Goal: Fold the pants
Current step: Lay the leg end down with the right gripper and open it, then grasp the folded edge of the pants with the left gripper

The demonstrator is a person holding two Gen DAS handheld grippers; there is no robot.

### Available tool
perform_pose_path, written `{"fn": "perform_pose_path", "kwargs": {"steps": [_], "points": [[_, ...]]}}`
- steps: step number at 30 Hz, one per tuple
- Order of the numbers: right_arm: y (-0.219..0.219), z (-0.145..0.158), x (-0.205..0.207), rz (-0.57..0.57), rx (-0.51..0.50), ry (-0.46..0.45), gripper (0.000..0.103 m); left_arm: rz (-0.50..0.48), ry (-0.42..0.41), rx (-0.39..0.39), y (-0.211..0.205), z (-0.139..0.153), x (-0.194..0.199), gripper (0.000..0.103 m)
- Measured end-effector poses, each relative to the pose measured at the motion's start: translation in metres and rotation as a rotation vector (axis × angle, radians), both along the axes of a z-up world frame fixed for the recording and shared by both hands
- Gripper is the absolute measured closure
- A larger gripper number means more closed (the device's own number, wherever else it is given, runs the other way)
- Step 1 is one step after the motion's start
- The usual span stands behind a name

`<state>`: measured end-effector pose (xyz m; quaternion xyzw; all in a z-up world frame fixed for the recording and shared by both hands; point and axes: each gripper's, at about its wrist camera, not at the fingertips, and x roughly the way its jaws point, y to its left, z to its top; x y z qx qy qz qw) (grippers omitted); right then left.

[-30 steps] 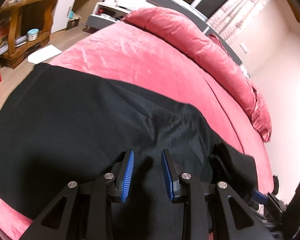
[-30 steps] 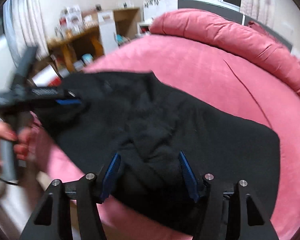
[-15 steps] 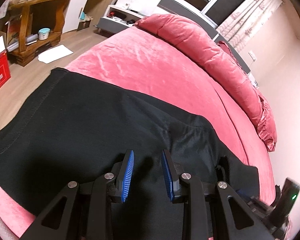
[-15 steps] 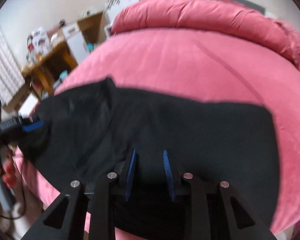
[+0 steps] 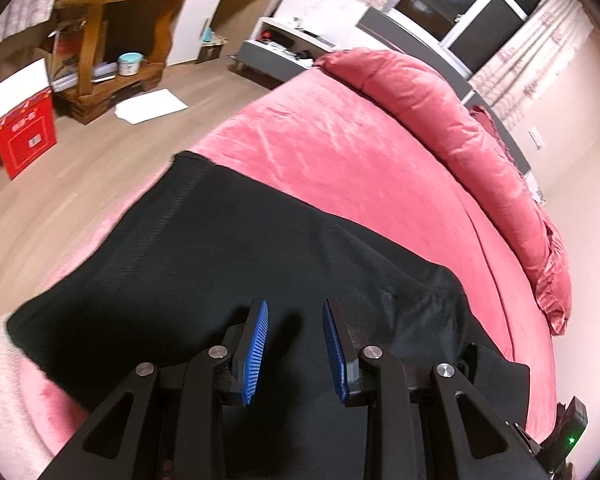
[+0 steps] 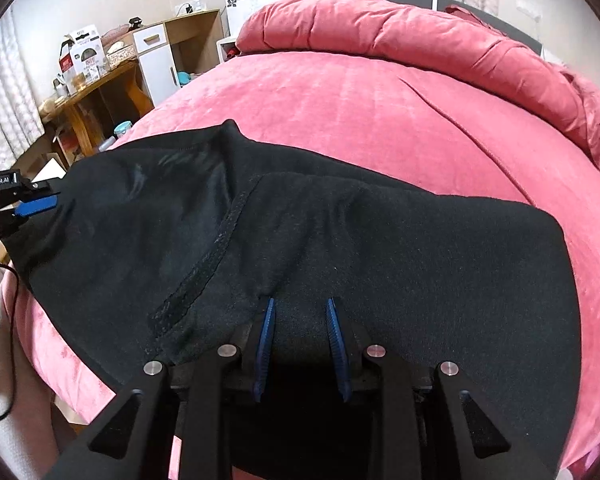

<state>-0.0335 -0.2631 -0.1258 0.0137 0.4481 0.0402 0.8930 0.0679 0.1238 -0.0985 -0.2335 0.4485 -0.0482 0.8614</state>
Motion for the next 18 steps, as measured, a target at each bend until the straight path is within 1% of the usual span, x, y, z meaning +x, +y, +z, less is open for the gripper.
{"fn": "perform_pose_path", "kwargs": {"steps": [5,10,12,13,14,16,18], "points": [[0.000,-0.001,0.004,-0.006,0.015,-0.005,0.075,0.061,0.013,0.012,0.022,0.004,-0.003,0.068],[0.001,-0.001,0.002,-0.006,0.017,-0.011,0.075,0.140,0.036,0.013,0.055,0.007,-0.008,0.051],[-0.001,-0.001,0.002,-0.006,0.024,-0.011,0.075,0.162,0.066,0.012,0.071,0.006,-0.010,0.046],[-0.002,0.000,0.002,-0.007,0.030,-0.011,0.075,0.169,0.089,0.003,0.079,0.002,-0.011,0.046],[-0.003,0.000,0.001,-0.008,0.036,-0.011,0.075,0.170,0.107,-0.013,0.084,-0.001,-0.012,0.046],[-0.004,-0.001,0.002,-0.010,0.041,-0.011,0.075,0.165,0.147,-0.090,0.097,-0.011,-0.013,0.046],[-0.006,0.000,0.001,-0.010,0.045,-0.011,0.075,0.175,0.155,-0.159,0.108,-0.016,-0.015,0.046]]}}
